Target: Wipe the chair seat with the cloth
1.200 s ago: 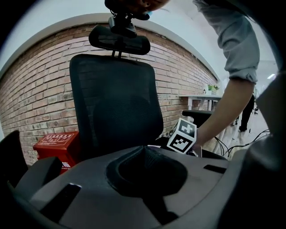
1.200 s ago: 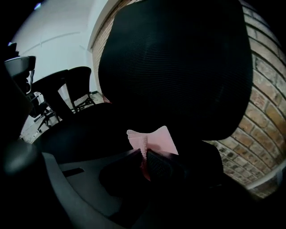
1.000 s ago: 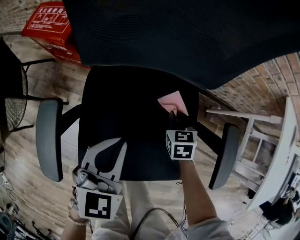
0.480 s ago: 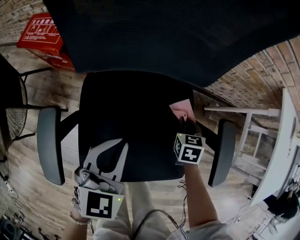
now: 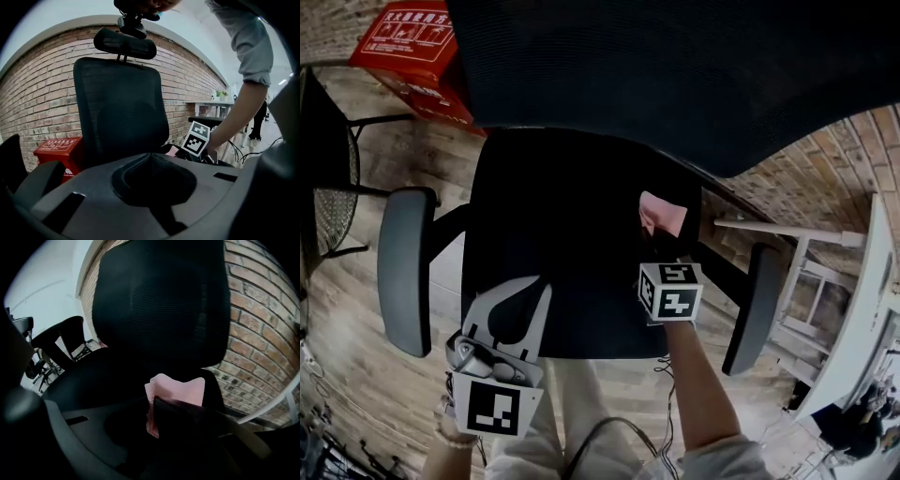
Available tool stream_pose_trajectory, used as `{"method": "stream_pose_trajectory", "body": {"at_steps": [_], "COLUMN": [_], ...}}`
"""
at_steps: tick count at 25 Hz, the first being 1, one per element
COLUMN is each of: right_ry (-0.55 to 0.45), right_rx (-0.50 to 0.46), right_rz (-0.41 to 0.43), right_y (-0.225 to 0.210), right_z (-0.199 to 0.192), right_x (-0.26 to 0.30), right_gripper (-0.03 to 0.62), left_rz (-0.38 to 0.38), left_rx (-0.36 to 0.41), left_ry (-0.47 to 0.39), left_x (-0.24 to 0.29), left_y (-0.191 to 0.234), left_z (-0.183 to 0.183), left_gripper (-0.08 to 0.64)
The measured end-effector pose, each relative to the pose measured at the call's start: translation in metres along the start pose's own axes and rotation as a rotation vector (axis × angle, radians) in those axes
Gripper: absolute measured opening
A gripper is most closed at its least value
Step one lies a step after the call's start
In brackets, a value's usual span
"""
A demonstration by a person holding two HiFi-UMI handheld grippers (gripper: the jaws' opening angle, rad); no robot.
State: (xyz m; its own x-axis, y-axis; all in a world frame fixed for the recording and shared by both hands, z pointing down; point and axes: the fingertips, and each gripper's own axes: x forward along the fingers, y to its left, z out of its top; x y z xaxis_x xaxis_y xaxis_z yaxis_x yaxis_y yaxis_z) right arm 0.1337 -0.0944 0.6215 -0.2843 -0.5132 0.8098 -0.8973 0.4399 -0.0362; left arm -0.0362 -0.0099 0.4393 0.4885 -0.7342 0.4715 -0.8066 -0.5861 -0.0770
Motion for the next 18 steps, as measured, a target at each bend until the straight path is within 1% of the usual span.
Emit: {"method": "stream_pose_trajectory", "body": {"at_steps": [8,18], "right_ry": [-0.011,-0.035], "right_rx": [-0.146,-0.36], "right_rz": [0.198,0.46], "right_y": [0.086,0.194], "right_z": [0.016,0.037], "right_x": [0.018,0.03], "right_gripper": [0.055,0.055], "left_rz": [0.05,0.138], "left_rx": [-0.029,-0.084], "left_ry": [0.014,0.032], "left_x": [-0.024,-0.054], "left_y": [0.004,0.006], "left_z": [-0.021,-0.048], "left_gripper": [0.018,0.018]}}
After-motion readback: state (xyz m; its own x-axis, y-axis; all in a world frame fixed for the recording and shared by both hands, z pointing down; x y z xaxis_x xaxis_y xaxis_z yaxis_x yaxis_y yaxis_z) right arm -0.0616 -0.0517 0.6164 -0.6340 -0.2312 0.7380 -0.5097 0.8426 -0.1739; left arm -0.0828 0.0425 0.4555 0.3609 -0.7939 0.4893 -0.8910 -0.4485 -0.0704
